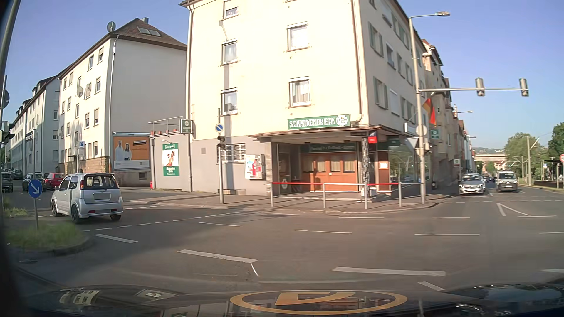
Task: Follow the waypoints while adhering to traffic rules and regulations
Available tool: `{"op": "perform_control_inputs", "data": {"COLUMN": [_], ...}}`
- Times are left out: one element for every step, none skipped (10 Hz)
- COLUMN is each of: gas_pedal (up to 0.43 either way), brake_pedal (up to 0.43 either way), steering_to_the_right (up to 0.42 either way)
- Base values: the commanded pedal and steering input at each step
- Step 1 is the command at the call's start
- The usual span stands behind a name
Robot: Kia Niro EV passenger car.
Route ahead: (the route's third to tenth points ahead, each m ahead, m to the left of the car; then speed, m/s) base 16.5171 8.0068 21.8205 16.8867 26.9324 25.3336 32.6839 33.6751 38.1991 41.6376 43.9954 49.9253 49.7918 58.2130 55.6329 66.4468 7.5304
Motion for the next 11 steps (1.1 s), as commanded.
{"op": "perform_control_inputs", "data": {"gas_pedal": [0.039,0.047,0.059,0.059,0.059,0.087,0.098,0.110,0.130,0.157,0.209], "brake_pedal": [0.000,0.000,0.000,0.000,0.000,0.000,0.000,0.000,0.000,0.000,0.000], "steering_to_the_right": [-0.308,-0.313,-0.325,-0.339,-0.350,-0.360,-0.368,-0.371,-0.371,-0.366,-0.356]}}
